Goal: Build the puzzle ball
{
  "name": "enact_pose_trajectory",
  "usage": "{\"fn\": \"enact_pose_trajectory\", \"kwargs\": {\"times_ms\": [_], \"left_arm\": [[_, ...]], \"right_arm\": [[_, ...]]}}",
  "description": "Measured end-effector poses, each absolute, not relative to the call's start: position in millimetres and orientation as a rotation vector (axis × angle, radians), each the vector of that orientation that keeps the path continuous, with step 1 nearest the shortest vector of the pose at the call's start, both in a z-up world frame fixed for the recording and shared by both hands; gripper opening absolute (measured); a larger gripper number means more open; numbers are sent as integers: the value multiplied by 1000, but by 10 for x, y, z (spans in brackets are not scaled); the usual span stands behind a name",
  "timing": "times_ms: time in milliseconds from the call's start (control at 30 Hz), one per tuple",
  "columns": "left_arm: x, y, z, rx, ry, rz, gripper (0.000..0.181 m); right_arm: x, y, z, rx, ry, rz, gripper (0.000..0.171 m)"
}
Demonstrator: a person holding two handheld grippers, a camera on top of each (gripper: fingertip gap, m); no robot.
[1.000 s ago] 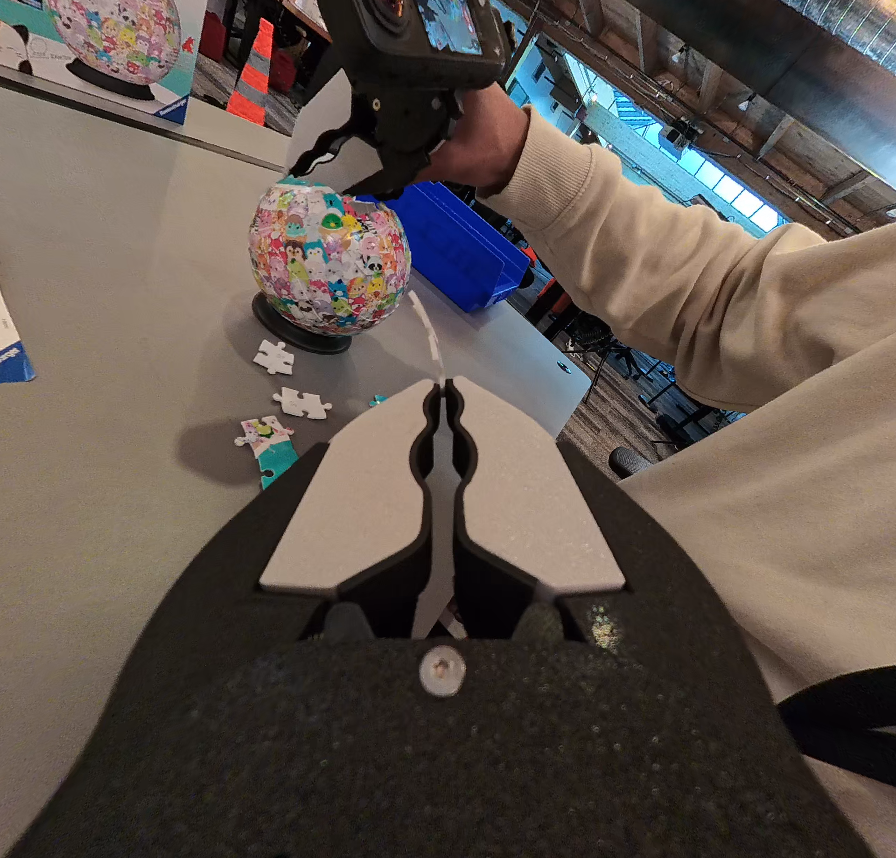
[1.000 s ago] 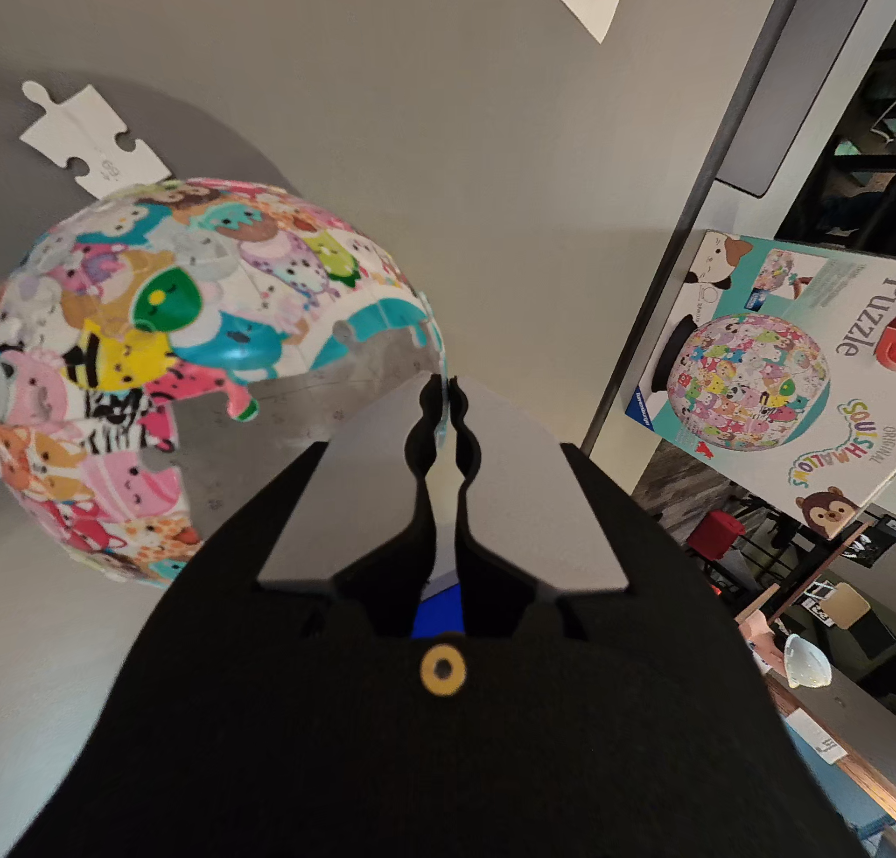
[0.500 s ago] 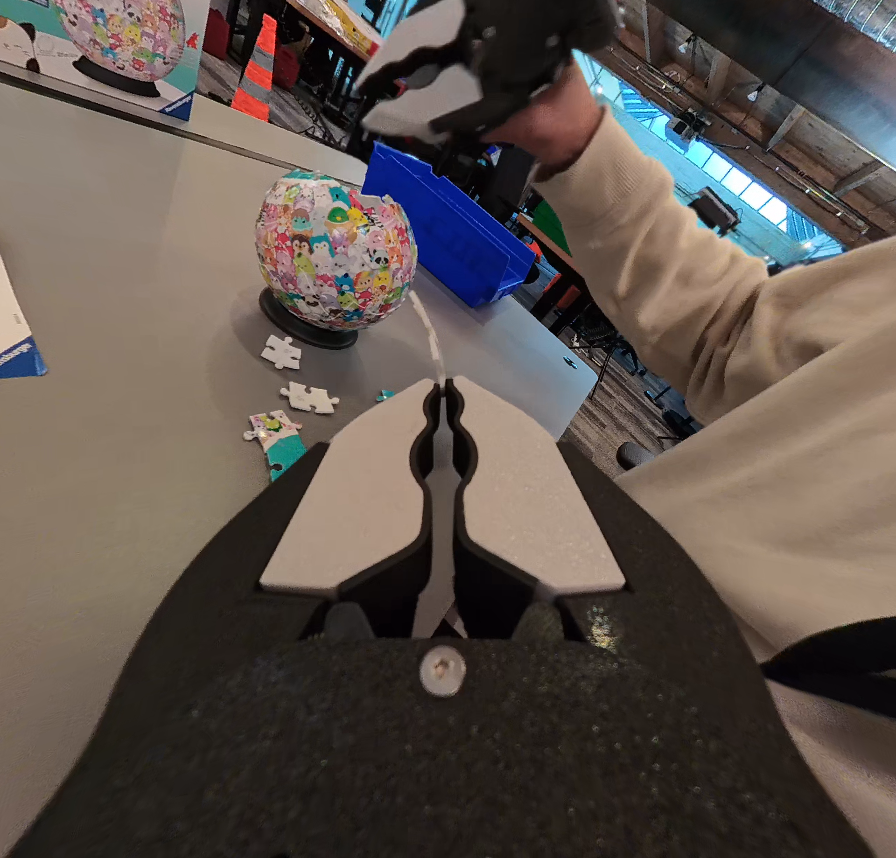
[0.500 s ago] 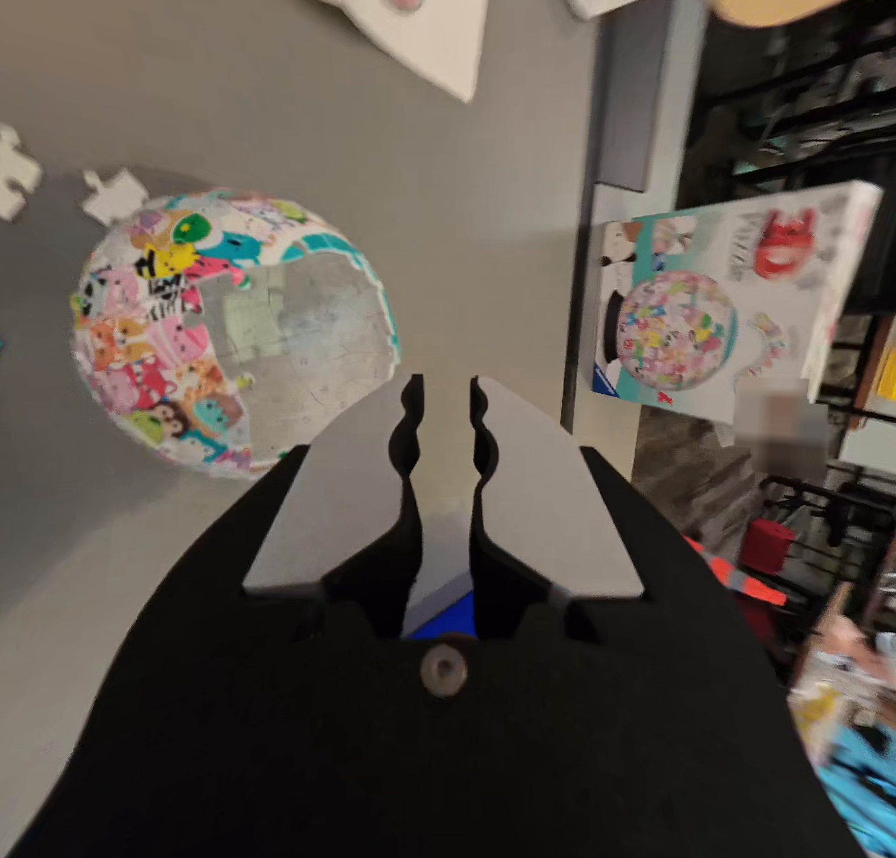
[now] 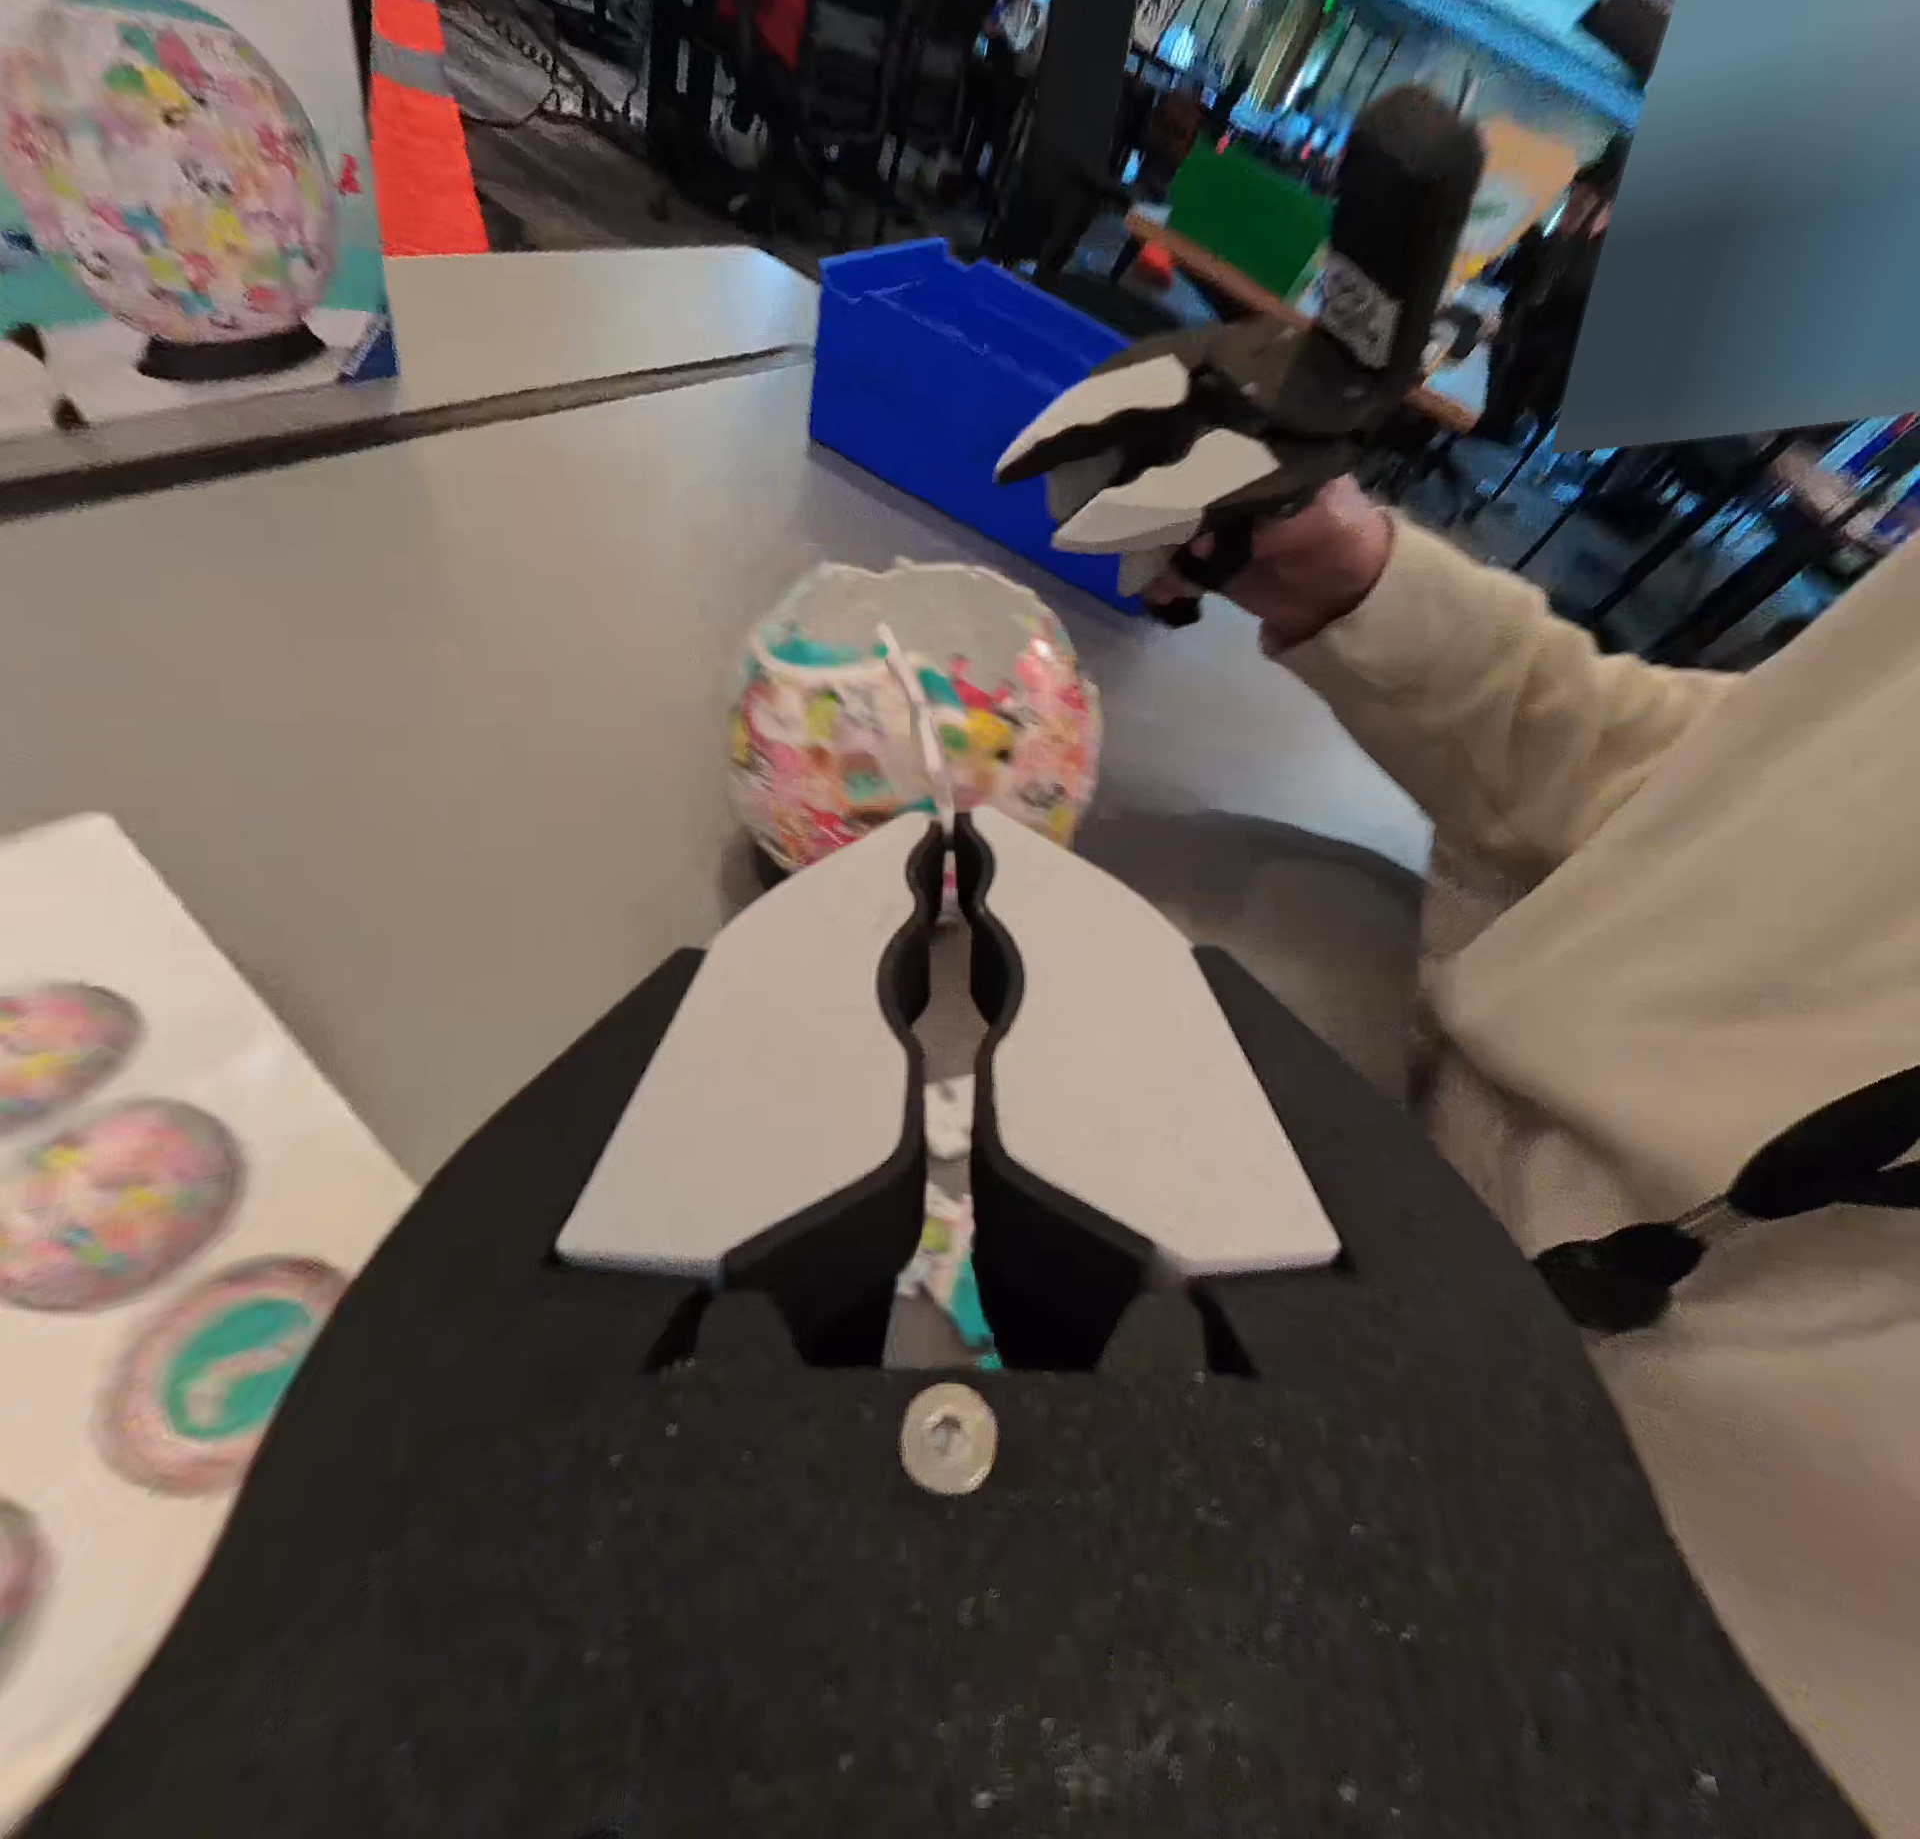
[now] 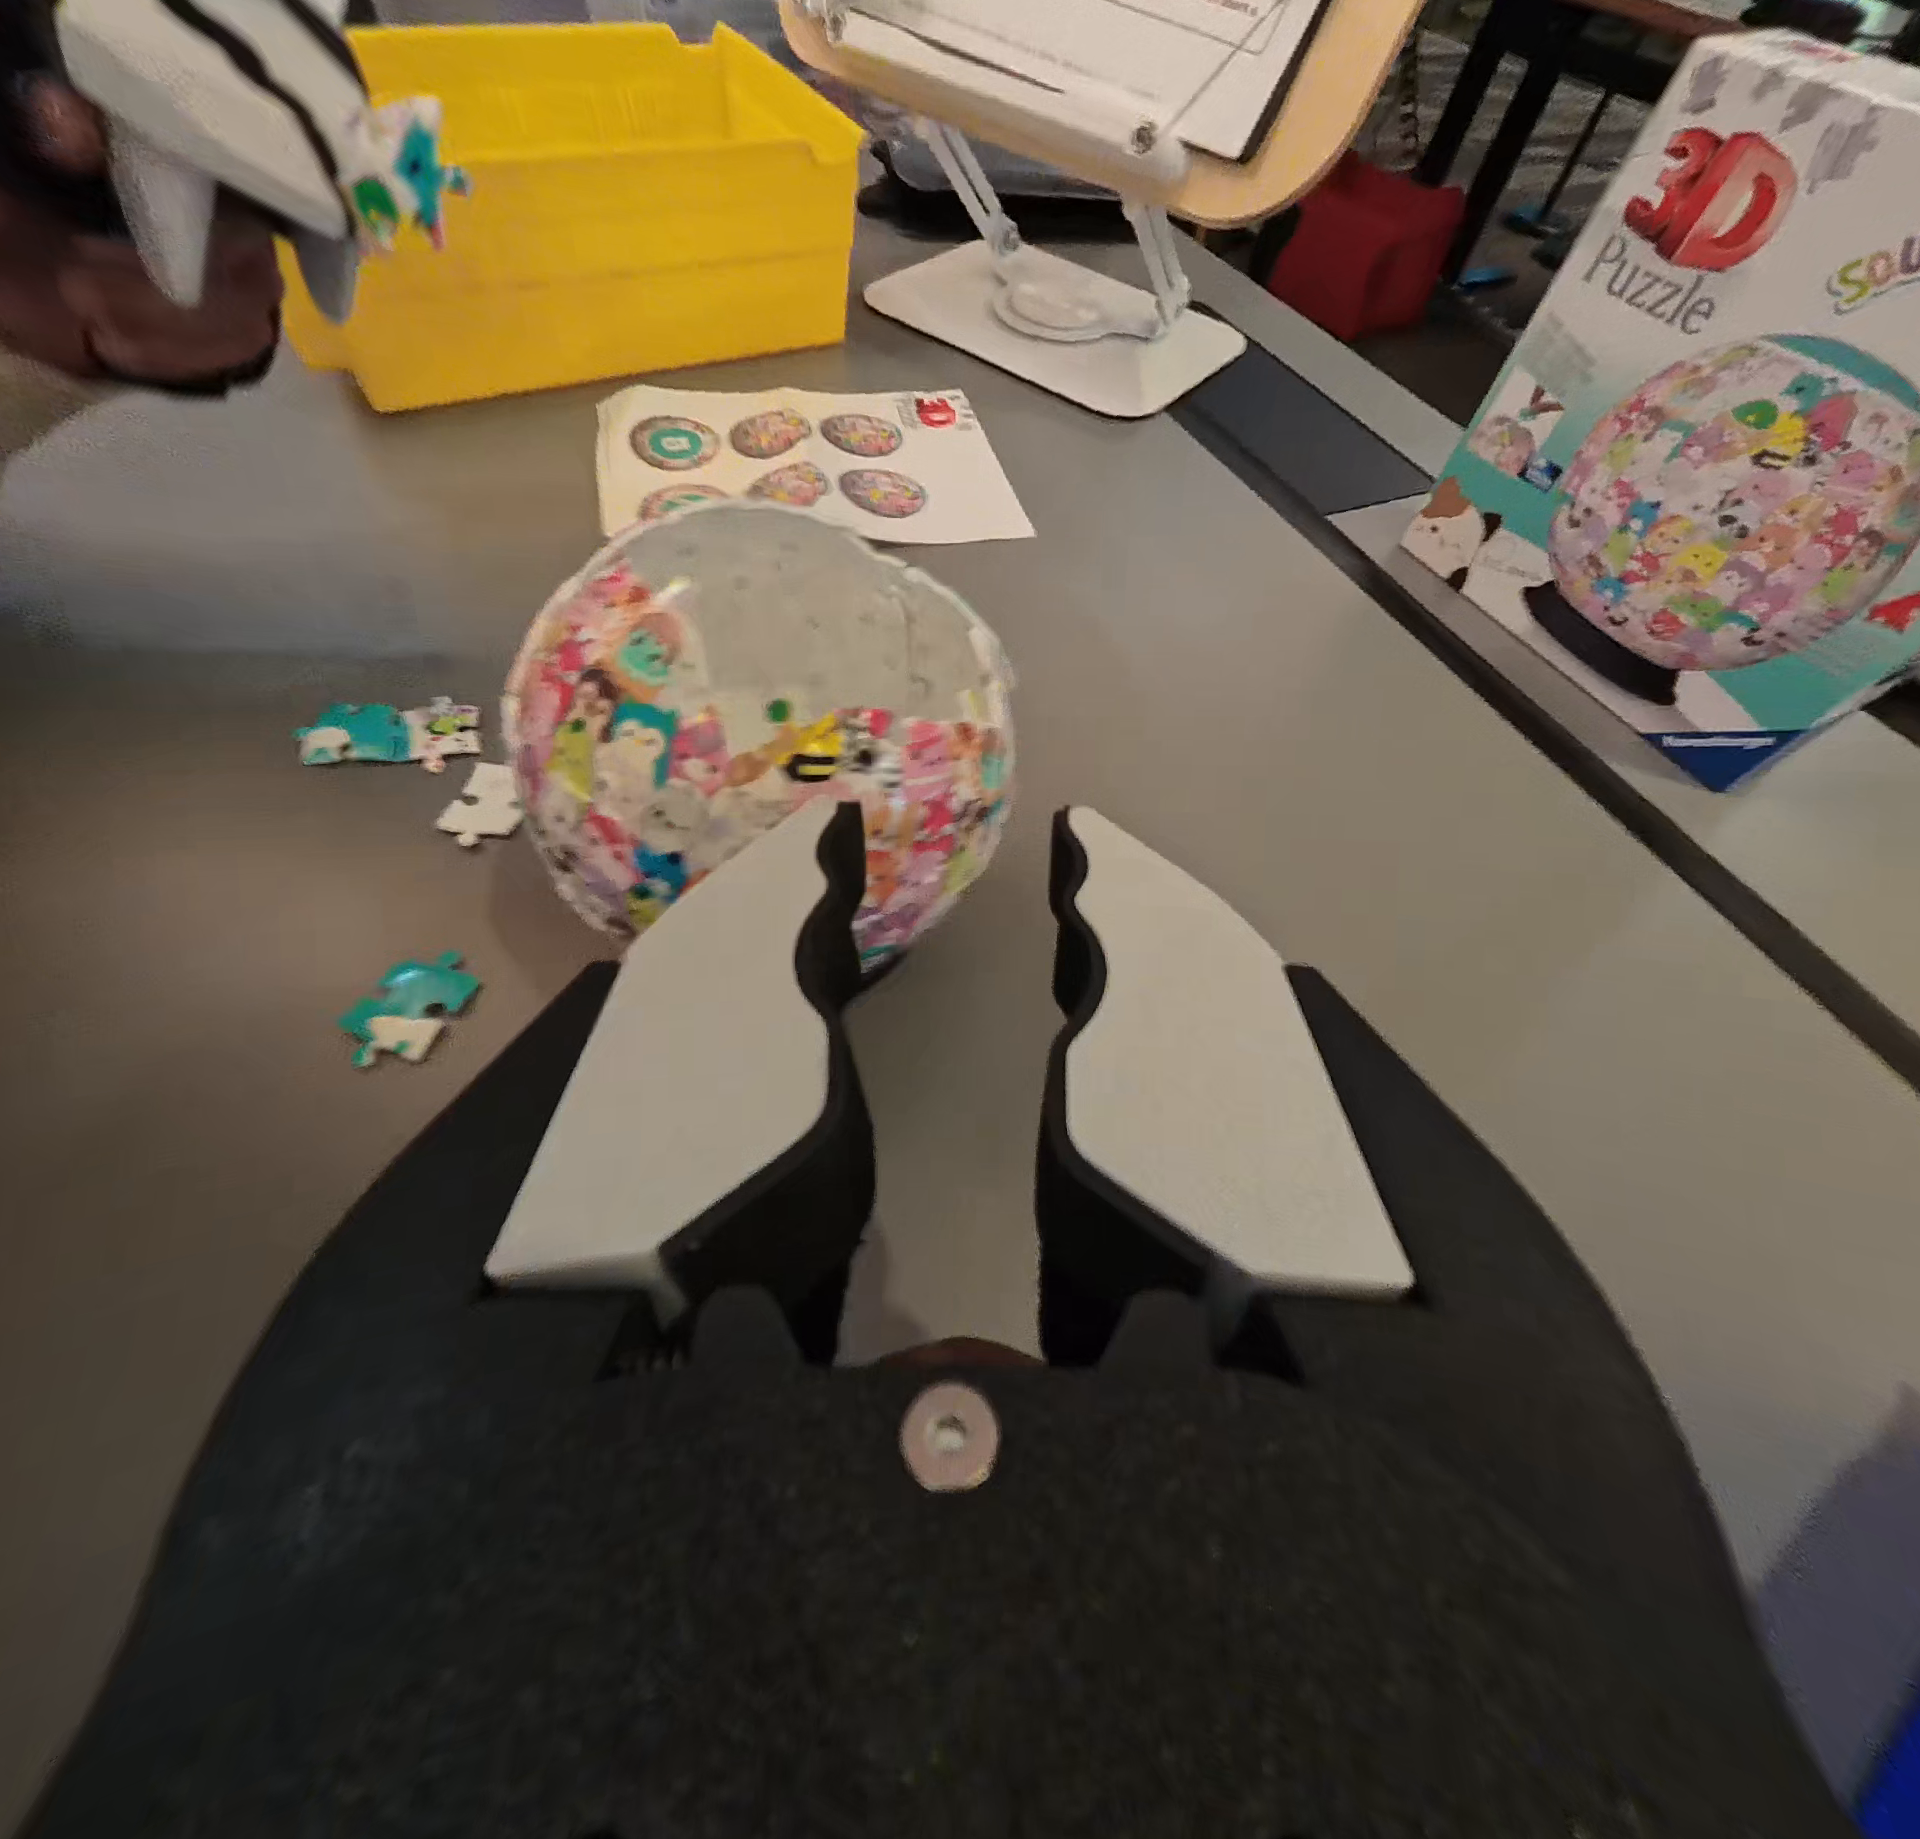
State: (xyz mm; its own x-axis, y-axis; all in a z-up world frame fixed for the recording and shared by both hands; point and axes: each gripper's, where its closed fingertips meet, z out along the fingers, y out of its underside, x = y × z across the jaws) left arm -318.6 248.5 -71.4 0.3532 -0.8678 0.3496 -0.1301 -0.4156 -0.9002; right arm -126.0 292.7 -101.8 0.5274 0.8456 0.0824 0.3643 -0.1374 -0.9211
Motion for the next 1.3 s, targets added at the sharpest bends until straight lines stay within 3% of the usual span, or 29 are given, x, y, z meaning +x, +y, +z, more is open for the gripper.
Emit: {"fn": "enact_pose_trajectory", "kwargs": {"times_ms": [167,333,467,700,867,967,1300], "left_arm": [[-3025,3255,-787,-1830,857,-1111,1],[-2511,3745,-980,-1935,980,-1248,1],[-2137,3911,-1146,-2021,1137,-1364,1],[-1913,4086,-1388,-1967,1156,-1436,1],[-2096,3992,-1358,-1765,960,-1533,1],[-2319,3949,-1247,-1723,851,-1553,1],[-2682,3899,-1129,-1705,753,-1529,1]], "right_arm": [[-1414,3224,-745,-1821,-1041,650,36],[-1483,3391,-920,-1890,-1201,735,34],[-1623,3450,-952,-1947,-1204,926,49],[-1802,3447,-1202,-2034,-1547,531,35],[-1814,3410,-1198,-2011,-1735,308,30],[-1826,3436,-1291,-2074,-1793,229,36],[-1982,3410,-1414,-2234,-1886,331,41]]}}
